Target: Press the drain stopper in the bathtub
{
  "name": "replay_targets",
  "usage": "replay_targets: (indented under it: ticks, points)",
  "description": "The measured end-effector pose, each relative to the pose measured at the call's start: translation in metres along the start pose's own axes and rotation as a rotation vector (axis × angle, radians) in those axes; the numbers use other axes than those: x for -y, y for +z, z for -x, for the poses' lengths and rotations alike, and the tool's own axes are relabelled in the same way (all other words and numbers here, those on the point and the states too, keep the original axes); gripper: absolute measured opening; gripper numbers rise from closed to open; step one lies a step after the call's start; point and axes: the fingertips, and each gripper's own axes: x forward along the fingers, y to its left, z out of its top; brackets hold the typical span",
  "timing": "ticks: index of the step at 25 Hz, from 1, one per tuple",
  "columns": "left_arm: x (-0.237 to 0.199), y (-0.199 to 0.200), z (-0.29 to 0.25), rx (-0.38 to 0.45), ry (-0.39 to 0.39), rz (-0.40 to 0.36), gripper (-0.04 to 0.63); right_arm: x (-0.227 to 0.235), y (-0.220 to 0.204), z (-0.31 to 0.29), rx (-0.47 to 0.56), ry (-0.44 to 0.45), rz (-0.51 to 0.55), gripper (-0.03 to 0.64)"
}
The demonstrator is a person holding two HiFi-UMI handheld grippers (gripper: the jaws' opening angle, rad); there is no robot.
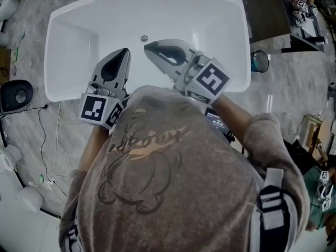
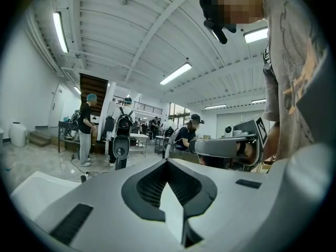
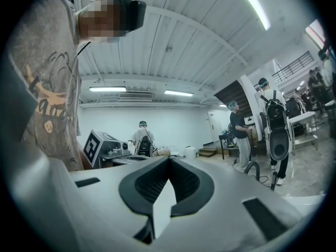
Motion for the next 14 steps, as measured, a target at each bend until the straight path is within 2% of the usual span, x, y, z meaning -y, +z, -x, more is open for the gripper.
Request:
replay_targets:
  ticks: [8, 14]
  points:
    - [0.0008, -0.0053, -0.0037, -0.005, 0.001, 0.008, 0.002, 0.0024, -0.0059, -0.0002, -0.015, -0.023, 0.001, 0.000]
    - [0.0042, -0.0092, -0.0090, -0.009, 0.006, 0.012, 0.002, 0.0037, -0.0044, -0.0036, 0.002, -0.002, 0.021, 0.000]
